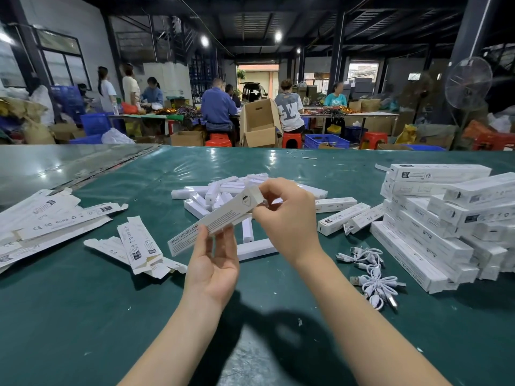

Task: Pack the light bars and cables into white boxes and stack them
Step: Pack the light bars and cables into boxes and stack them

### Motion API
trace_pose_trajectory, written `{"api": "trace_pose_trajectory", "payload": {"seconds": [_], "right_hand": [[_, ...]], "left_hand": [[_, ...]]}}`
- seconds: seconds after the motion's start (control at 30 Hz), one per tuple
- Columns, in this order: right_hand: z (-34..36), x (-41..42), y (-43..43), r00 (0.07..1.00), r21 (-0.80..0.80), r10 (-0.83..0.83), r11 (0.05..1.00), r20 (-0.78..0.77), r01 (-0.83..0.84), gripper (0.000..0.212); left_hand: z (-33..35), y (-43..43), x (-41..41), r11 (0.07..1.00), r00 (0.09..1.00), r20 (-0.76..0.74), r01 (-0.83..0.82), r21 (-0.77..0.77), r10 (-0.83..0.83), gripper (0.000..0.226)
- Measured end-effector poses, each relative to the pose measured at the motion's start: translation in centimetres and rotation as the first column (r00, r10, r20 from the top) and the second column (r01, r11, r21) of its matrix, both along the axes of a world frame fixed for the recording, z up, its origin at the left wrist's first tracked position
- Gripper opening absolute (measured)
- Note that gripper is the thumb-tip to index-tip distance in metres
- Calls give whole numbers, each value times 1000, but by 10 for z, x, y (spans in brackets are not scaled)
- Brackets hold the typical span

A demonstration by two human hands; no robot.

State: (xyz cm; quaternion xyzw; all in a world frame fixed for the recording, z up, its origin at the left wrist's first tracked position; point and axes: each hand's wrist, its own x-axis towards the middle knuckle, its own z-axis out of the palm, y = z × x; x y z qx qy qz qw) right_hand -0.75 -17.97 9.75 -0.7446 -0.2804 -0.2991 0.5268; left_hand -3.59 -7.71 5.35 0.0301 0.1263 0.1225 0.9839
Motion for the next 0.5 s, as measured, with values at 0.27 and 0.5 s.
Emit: {"api": "trace_pose_trajectory", "payload": {"seconds": [0.27,0.5], "right_hand": [[0,9,-6,993,-357,110,927,-35,-115,15],[1,11,-9,975,-60,199,977,-96,-205,19]], "left_hand": [[-3,5,2,999,1000,-17,-7,43,8,16],[-1,11,4,972,996,56,-78,220,67,15]]}}
